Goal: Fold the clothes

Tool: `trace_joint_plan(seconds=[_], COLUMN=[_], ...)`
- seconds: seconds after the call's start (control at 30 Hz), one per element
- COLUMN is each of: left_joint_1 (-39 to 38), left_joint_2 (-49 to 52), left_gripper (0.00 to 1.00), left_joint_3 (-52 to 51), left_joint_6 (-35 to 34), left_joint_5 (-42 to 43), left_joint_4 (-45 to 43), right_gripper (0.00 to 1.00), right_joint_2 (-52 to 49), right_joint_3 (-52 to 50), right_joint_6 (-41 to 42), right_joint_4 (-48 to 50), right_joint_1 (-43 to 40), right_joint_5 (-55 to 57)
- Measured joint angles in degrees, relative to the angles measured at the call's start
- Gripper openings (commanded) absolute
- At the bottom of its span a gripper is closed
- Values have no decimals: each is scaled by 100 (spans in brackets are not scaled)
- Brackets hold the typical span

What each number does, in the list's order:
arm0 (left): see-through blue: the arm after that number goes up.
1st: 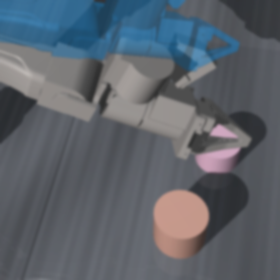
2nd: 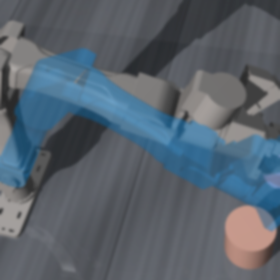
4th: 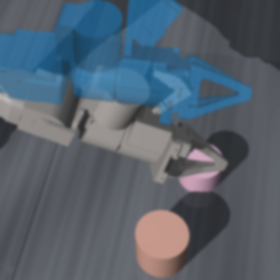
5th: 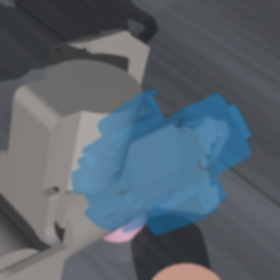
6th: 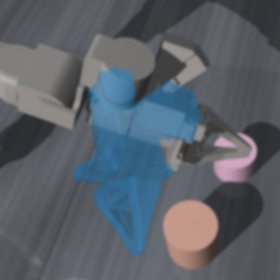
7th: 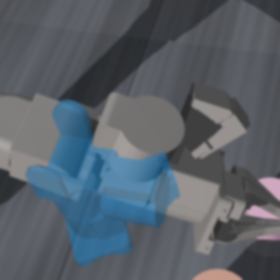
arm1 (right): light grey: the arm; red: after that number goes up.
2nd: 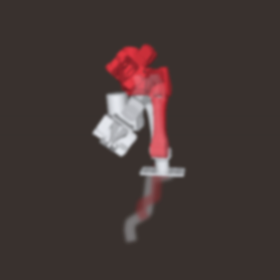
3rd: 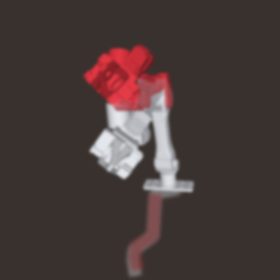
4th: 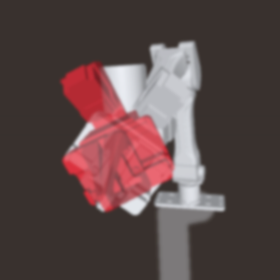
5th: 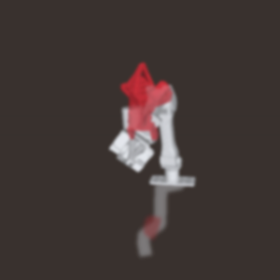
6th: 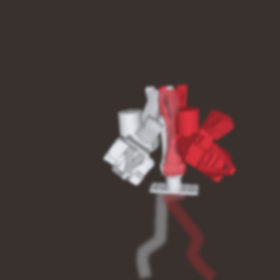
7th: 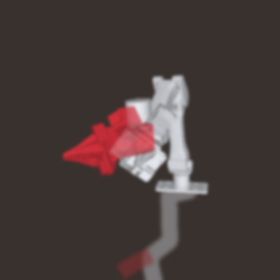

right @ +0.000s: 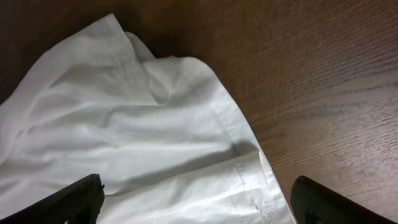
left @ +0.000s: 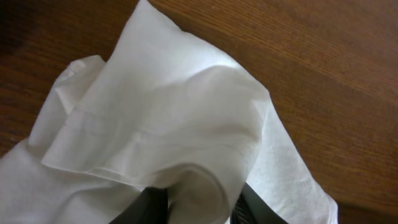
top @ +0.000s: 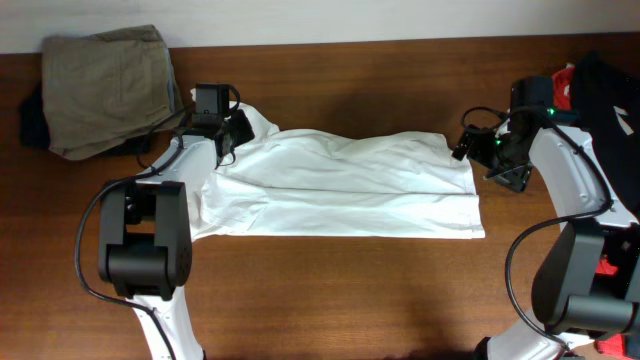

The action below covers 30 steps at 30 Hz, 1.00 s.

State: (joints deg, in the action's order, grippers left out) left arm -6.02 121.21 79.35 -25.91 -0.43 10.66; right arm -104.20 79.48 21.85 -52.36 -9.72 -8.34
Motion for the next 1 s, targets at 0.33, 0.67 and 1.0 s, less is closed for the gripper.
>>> trace_joint_plan(seconds=[0.33,0.67,1.0], left_joint_1=[0,0,0], left_joint_2=[0,0,0], left_gripper=[8,8,3], left_joint_3=[0,0,0], left_joint_6=[0,0,0], left_joint_5=[0,0,-2], left_joint_4=[-26,-9,125], right_gripper=[93,87,90], right_joint_2=[-428,-1191,-1235], right_joint_3=[2,2,1368], right_joint_6=[2,63,-767], right_joint_4=[909,1720,905], right_joint_1=[0,284,409], right_joint_5=[-260,-935,195])
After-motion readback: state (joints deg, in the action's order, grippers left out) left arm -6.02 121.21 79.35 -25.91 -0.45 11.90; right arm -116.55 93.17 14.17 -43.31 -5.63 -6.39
